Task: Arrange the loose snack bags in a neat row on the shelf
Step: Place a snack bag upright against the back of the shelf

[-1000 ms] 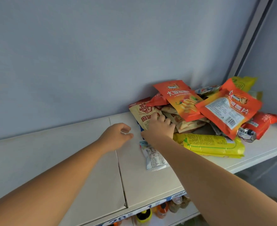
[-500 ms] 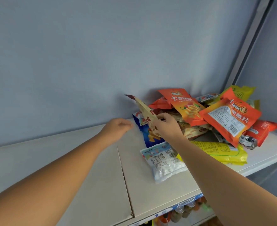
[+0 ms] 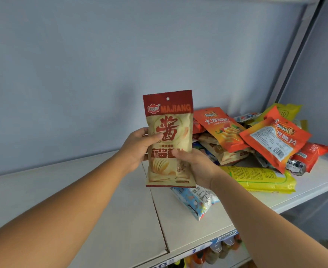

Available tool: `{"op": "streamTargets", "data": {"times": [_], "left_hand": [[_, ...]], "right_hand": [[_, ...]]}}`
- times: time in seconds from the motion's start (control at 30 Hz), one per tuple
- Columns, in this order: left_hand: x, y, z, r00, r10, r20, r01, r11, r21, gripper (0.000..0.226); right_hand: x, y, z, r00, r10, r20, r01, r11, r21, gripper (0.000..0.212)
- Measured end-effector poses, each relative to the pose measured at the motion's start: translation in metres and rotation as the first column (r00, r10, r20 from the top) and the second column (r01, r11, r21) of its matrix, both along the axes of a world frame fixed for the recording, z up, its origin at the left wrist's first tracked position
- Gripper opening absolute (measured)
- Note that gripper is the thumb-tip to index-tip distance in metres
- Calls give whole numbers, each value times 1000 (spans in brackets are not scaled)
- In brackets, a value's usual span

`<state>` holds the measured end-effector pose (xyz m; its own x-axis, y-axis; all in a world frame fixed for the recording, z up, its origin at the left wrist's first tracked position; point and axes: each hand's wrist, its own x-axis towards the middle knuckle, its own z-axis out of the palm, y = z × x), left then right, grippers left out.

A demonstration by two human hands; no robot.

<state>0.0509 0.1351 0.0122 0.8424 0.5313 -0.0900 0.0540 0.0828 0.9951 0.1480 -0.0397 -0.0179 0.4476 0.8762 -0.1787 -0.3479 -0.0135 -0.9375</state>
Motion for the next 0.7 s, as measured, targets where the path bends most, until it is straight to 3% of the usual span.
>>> {"op": "streamTargets", "data": {"times": [0.1, 0.23, 0.37, 0.43, 0.5, 0.57, 0.63, 0.7], "left_hand": [[-6, -3, 0, 999, 35, 27, -36, 998, 42, 33], [-16, -4, 3, 999, 29, 27, -30, 997, 69, 29], [-23, -5, 4, 998, 62, 27, -64, 992, 104, 27], [-24, -4, 4, 995, 102, 21, -104, 988, 117, 25], [-25, -2, 5, 987, 158, 13, -158, 975, 158, 23], [-25, -3, 7, 973, 233, 7, -227, 943, 243, 23], [-25, -5, 12, 955, 296, 23, -289, 907, 308, 23], [-25, -11, 17, 947, 319, 30, -311, 894, 322, 24]], "right_hand": [[-7, 5, -6, 987, -97, 126, 103, 994, -44, 37], [-13, 5, -8, 984, -128, 128, 138, 988, -68, 25], [-17, 8, -9, 987, -111, 118, 118, 992, -53, 29], [-21, 12, -7, 967, -155, 201, 174, 981, -81, 39], [-26, 17, -8, 862, -295, 412, 386, 909, -156, 57], [-34, 20, -8, 645, -415, 642, 599, 796, -87, 58], [-46, 22, -6, 563, -361, 744, 543, 840, -4, 53], [-56, 25, -3, 599, -239, 764, 413, 910, -40, 62]]}}
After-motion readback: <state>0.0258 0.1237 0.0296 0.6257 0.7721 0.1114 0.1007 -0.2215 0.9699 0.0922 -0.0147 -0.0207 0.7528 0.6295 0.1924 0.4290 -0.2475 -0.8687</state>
